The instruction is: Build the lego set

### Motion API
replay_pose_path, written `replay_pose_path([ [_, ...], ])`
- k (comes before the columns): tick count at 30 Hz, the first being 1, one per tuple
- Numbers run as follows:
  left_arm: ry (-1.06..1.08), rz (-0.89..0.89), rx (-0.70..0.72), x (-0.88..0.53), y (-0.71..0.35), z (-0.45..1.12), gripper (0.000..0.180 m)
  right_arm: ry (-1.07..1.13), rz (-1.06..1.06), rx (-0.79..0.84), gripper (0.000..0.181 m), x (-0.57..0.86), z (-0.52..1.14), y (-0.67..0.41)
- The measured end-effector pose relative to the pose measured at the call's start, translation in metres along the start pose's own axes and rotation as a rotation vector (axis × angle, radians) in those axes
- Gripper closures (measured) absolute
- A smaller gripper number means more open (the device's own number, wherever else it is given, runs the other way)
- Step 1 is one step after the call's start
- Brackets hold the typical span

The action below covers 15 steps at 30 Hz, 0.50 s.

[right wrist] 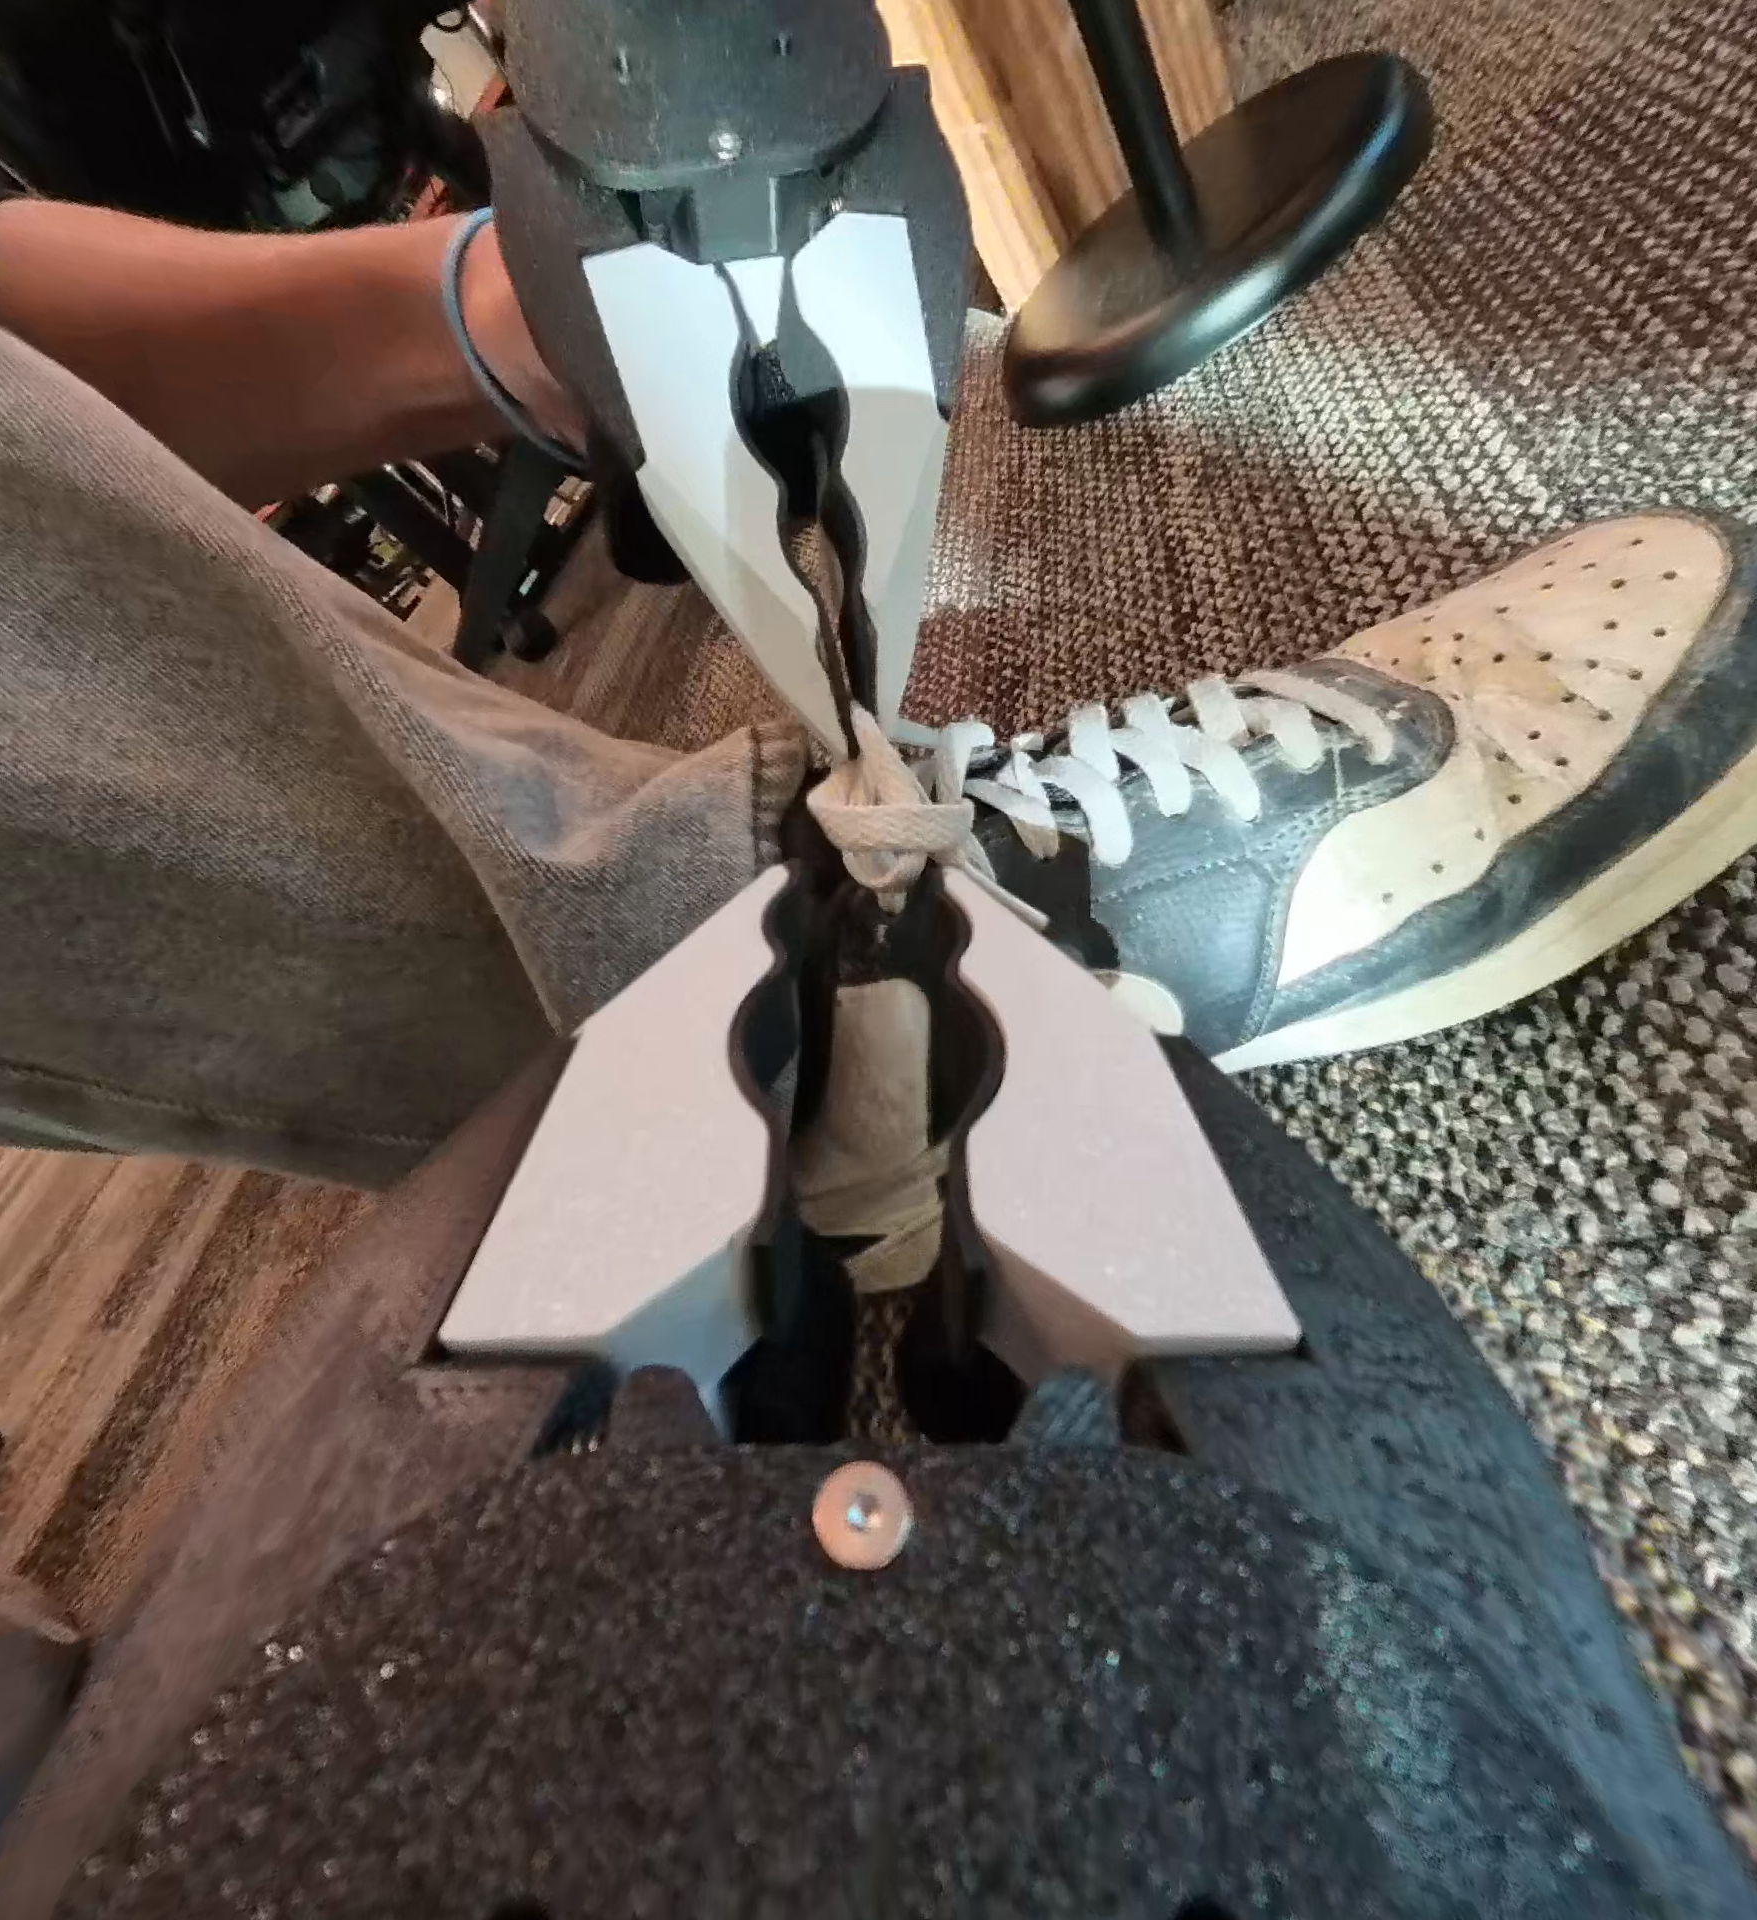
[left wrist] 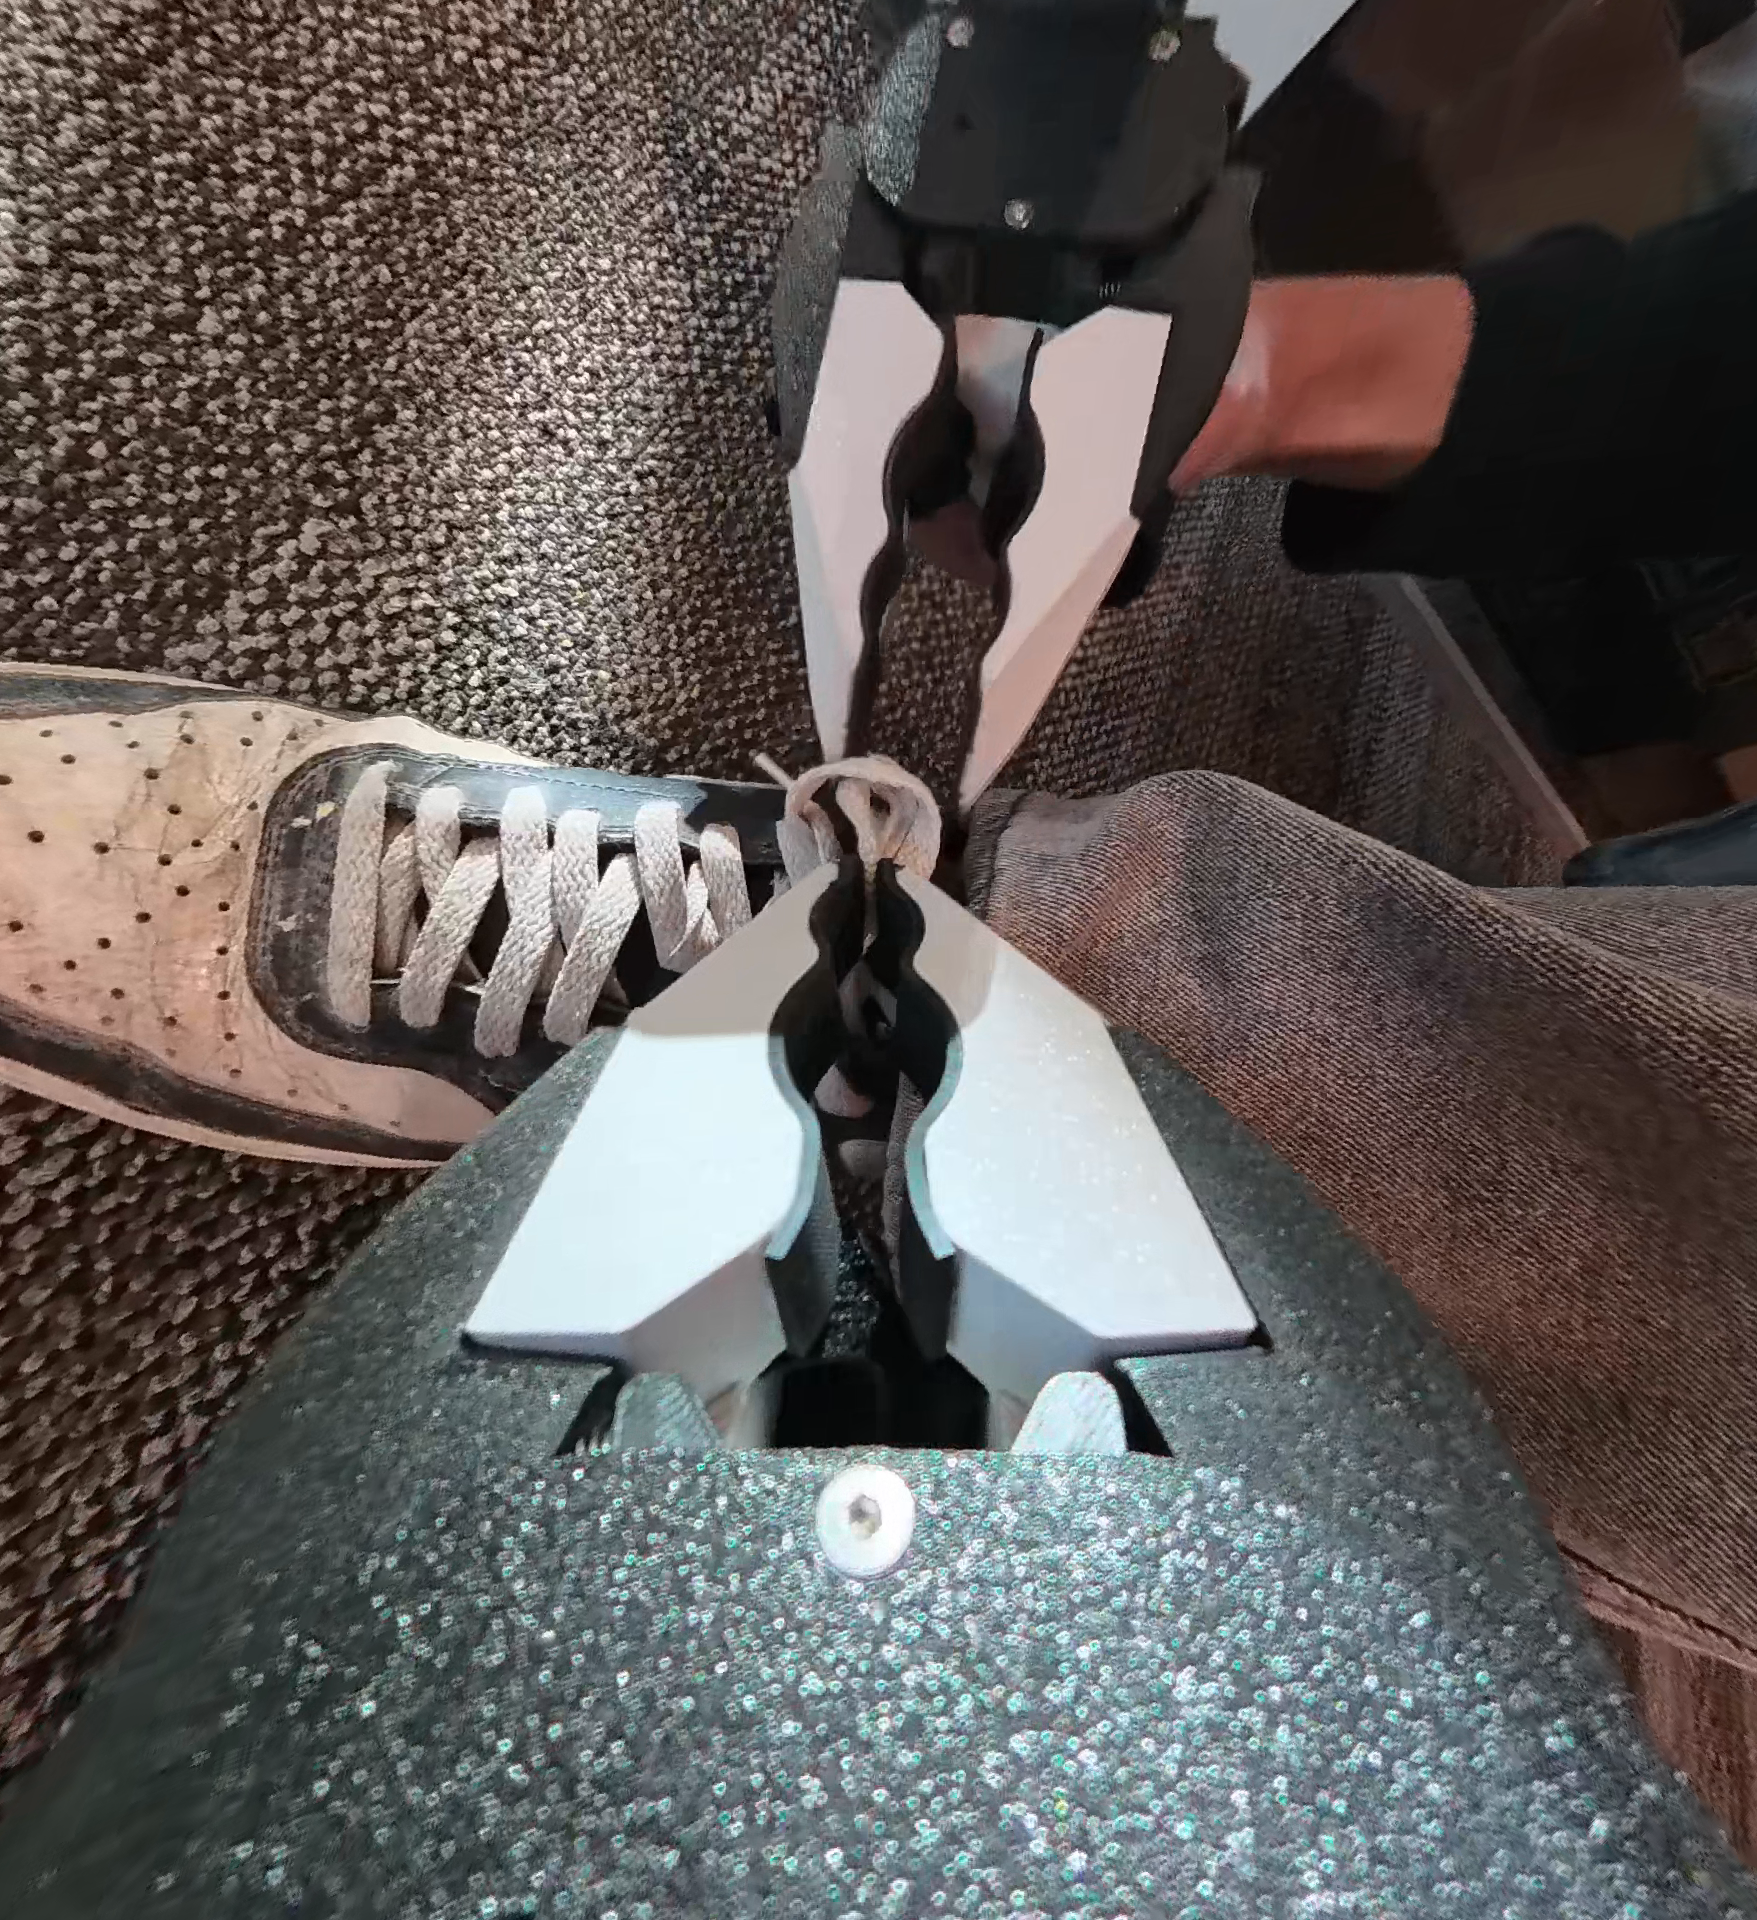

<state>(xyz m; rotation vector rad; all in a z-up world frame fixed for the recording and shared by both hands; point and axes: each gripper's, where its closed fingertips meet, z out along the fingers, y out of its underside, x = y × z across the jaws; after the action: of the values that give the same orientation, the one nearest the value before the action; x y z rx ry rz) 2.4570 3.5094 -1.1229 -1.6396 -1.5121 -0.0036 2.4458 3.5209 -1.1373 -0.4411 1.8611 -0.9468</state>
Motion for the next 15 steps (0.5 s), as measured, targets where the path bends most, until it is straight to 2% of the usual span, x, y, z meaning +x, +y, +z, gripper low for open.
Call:
replay_pose_path([
  [1, 0.006, -0.003, 0.007, 0.001, -0.001, 0.000, 0.180, 0.000, -0.003, 0.006, 0.161, -0.001, 0.002, 0.000],
  [3, 0.007, -0.005, 0.009, 0.002, 0.000, 0.001, 0.180, 0.019, -0.016, 0.024, 0.167, 0.000, 0.003, -0.004],
  [5, 0.009, -0.005, 0.009, 0.003, 0.001, 0.003, 0.179, 0.047, -0.044, -0.020, 0.181, 0.001, 0.007, 0.002],
  [15, 0.002, -0.016, 0.017, 0.000, 0.003, -0.005, 0.180, 0.084, -0.046, -0.075, 0.181, 0.011, 0.001, 0.003],
])
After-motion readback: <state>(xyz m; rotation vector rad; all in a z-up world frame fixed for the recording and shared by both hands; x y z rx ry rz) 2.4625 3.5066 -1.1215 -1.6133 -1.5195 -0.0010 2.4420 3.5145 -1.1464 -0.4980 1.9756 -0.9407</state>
